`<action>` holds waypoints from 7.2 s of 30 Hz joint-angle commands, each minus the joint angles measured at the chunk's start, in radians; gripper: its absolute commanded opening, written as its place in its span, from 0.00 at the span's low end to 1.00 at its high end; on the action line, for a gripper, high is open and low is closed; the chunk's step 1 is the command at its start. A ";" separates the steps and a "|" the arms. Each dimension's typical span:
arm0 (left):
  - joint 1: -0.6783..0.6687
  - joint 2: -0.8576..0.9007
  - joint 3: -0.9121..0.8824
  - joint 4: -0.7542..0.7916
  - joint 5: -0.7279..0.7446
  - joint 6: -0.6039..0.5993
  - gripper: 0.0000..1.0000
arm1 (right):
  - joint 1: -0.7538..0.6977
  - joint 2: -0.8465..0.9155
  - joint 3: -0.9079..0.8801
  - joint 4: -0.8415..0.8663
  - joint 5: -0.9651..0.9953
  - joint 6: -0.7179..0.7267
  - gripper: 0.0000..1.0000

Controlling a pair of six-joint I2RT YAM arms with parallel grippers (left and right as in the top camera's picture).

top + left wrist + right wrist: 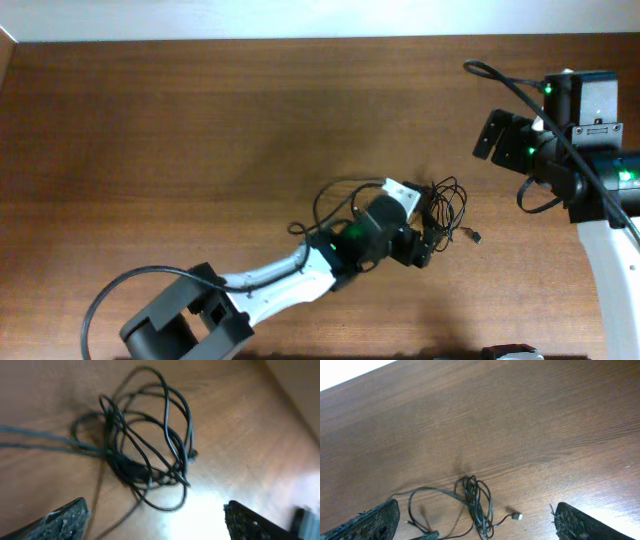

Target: Untangle cables

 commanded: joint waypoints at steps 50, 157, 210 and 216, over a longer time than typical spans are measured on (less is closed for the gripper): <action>0.653 -0.262 0.266 -0.656 0.777 0.451 0.00 | 0.005 0.233 -0.006 -0.009 -0.668 -0.055 0.69; 0.976 -0.264 0.266 -0.381 1.361 0.584 0.00 | 0.290 0.459 -0.024 0.482 -1.116 0.600 0.32; 0.977 -0.264 0.266 -0.365 1.252 0.791 0.00 | 0.404 0.477 -0.024 0.595 -0.558 0.579 0.12; 0.881 -0.245 0.264 -0.497 0.919 0.658 0.00 | 0.404 0.477 -0.024 0.286 -0.309 0.438 0.04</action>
